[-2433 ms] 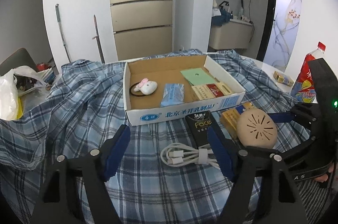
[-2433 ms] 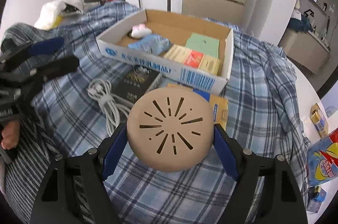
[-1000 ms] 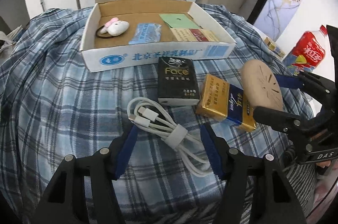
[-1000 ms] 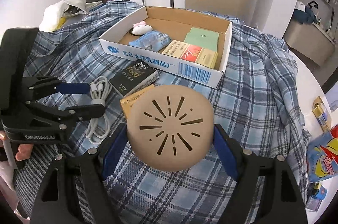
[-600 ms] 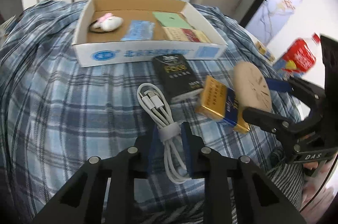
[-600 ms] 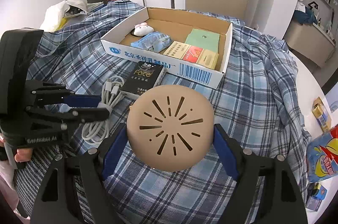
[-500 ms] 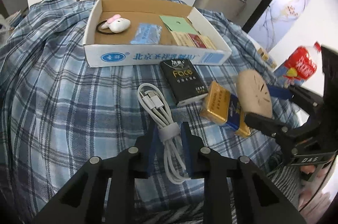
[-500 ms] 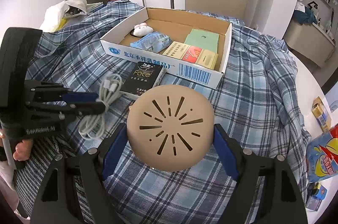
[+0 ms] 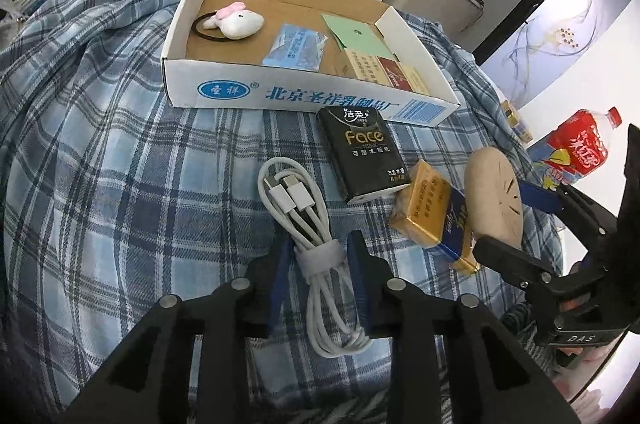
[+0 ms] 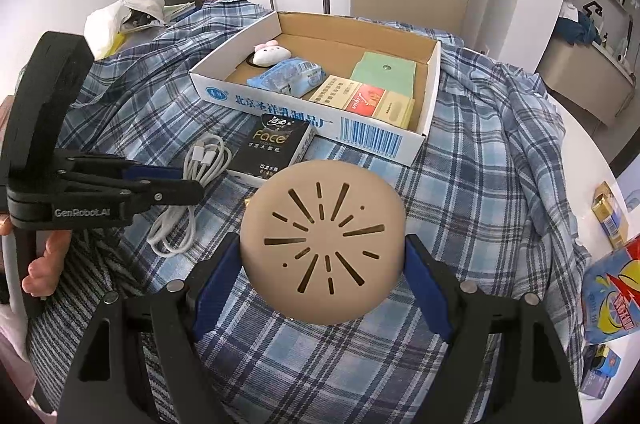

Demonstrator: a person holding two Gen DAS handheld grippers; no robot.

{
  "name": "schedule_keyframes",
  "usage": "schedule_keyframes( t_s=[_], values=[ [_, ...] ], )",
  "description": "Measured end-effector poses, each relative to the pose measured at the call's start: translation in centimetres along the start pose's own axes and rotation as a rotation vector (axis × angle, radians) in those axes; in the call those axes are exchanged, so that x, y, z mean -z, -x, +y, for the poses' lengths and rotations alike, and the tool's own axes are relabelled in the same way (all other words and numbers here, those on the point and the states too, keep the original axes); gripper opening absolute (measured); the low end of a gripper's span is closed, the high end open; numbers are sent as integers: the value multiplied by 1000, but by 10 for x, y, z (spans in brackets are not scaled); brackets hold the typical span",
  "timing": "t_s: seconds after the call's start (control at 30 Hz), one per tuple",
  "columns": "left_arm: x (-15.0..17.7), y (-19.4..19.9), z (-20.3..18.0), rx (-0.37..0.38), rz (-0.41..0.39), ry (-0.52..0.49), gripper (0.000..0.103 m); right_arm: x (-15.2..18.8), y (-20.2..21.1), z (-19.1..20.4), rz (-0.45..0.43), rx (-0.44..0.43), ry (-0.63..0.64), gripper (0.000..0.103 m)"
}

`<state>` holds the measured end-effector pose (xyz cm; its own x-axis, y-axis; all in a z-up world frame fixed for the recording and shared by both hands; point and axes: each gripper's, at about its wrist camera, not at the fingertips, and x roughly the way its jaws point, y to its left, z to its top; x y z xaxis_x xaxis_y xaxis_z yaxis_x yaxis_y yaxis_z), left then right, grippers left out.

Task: Organize soft objects
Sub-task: 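Lift the beige disc and white cable and carry both over the white box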

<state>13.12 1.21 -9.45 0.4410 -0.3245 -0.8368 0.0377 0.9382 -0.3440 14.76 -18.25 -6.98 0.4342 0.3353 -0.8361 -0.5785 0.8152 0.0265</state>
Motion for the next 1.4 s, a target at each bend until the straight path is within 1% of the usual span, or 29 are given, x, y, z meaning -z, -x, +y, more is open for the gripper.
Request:
schedule_keyframes(
  t_s=[0.07,0.1,0.2,0.3,0.37,0.43,0.47,0.6,0.73,0.77,0.83,0.97,1.03,1.1,1.27,1.4],
  values=[
    [1,-1,-5,-26,-9,-24,30,0,0,1,-1,3,3,79],
    [2,-2,-6,-34,-14,-37,26,0,0,1,-1,3,5,79],
    [4,-1,-9,-21,-25,-62,24,0,0,1,-2,10,9,79],
    [6,8,-14,-17,-56,-95,24,0,1,0,-18,19,4,79],
    [9,16,-21,-30,-99,-137,24,0,7,0,-52,12,2,79],
    [12,26,-31,-48,-163,-184,24,-1,14,0,-94,6,4,79],
    [13,30,-32,-49,-183,-192,24,-1,18,0,-115,10,8,79],
    [18,47,-38,-15,-282,-239,24,-1,31,0,-202,34,4,79],
    [24,62,-48,-31,-386,-287,24,-1,41,0,-274,25,-11,79],
    [26,65,-51,-48,-412,-296,24,-1,42,1,-289,23,-11,79],
    [25,65,-55,-81,-425,-307,24,-2,43,3,-304,13,-7,79],
    [26,74,-59,-96,-441,-319,24,-3,45,4,-320,18,-6,79],
    [23,81,-67,-121,-455,-331,24,-6,47,4,-319,27,-16,79],
    [16,88,-72,-134,-463,-338,24,-8,51,4,-320,39,-21,79],
    [-4,106,-84,-209,-466,-336,24,-19,69,7,-338,73,-19,79],
    [-24,121,-85,-232,-497,-296,24,-36,85,4,-354,92,-29,79]
  ],
)
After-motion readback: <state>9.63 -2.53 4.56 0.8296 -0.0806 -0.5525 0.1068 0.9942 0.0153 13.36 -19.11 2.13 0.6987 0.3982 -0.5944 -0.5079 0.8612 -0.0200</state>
